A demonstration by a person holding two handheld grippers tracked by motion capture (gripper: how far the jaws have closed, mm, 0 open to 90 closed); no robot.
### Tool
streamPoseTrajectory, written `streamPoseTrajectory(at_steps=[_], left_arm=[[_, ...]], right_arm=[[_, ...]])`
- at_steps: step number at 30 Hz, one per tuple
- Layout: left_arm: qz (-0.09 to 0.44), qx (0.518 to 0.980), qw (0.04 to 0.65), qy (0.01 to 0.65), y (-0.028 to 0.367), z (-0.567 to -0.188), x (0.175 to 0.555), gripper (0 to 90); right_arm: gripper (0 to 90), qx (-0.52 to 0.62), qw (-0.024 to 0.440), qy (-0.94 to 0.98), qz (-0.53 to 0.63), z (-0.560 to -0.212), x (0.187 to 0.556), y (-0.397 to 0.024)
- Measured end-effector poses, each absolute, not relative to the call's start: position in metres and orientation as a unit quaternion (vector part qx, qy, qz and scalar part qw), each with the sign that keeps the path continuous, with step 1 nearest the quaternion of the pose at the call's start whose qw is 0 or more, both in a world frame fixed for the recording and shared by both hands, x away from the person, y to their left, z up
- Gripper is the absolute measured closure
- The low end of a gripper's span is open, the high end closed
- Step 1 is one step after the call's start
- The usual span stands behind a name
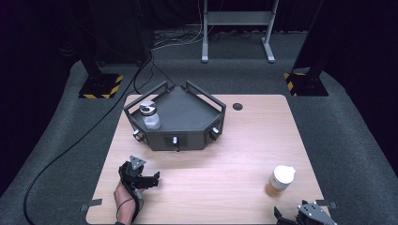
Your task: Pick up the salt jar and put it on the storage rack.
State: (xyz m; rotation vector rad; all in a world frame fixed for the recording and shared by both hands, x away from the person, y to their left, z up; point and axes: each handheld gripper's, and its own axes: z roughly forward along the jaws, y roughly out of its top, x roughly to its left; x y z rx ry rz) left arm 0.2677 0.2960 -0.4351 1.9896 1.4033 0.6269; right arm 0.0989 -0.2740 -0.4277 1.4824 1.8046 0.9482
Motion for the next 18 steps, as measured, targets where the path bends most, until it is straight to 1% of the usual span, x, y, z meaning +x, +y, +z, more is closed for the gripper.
streamPoseTrajectory(at_steps=[5, 18], left_arm=[[0.231, 0.747, 0.322, 0.534, 0.2995, -0.4412, 0.2665, 0.2], [0.227, 0.749, 0.325, 0.531, 0.302, -0.4415, 0.2687, 0.1]], right_arm=[[0.0, 0.56, 0.307, 0.681, 0.358, -0.4278, 0.0987, -0.274], [0.0, 0.556, 0.305, 0.686, 0.358, -0.4291, 0.1008, -0.2706]])
